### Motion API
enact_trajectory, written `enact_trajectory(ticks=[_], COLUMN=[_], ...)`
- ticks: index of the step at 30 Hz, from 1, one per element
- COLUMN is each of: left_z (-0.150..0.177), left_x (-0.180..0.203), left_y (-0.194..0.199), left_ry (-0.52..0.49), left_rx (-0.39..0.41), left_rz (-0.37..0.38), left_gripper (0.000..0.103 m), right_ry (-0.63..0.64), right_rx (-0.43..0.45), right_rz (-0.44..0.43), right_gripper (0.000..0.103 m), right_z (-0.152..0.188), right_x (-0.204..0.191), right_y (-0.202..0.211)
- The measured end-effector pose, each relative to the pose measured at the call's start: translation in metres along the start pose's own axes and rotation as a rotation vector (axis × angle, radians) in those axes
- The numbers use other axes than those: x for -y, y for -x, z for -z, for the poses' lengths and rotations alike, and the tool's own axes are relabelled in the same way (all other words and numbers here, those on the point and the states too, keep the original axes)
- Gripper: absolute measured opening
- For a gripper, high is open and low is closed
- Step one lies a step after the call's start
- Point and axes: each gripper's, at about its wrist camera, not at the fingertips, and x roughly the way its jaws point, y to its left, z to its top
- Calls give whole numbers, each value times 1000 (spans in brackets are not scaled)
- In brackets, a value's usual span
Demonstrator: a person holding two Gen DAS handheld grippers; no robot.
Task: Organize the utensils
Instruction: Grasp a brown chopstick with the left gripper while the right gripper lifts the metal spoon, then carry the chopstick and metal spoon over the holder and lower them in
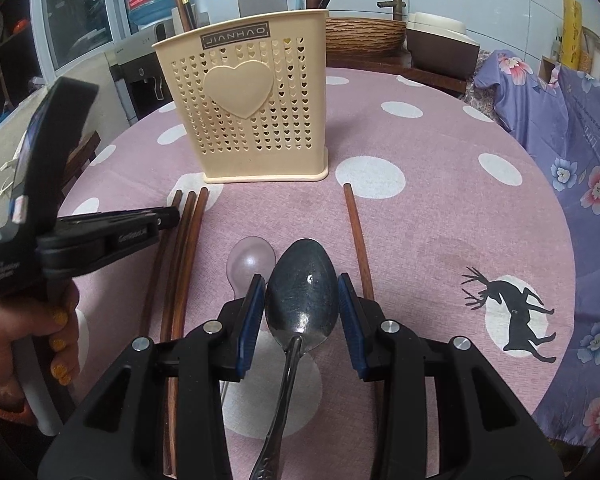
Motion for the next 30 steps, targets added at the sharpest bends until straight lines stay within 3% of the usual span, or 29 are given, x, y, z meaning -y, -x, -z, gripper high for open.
enact_trajectory(ticks=[10,16,21,30], left_z=[-3,-3,-6,-19], left_x=[4,-4,-10,-20], left_y=[-3,2,24,97], left_ry=[-18,15,31,36], left_rx=[6,25,96,274], left_rz=[-21,14,64,136], left_gripper=[10,8,7,7], right_ry=[-17,-40,-59,-44], right_rx=[6,24,54,148], right_rz=[-31,-78,-122,-177], right_gripper=[38,38,38,37], right_z=[0,-4,-8,-24], right_x=[4,13,20,23], right_y=[2,3,11,46])
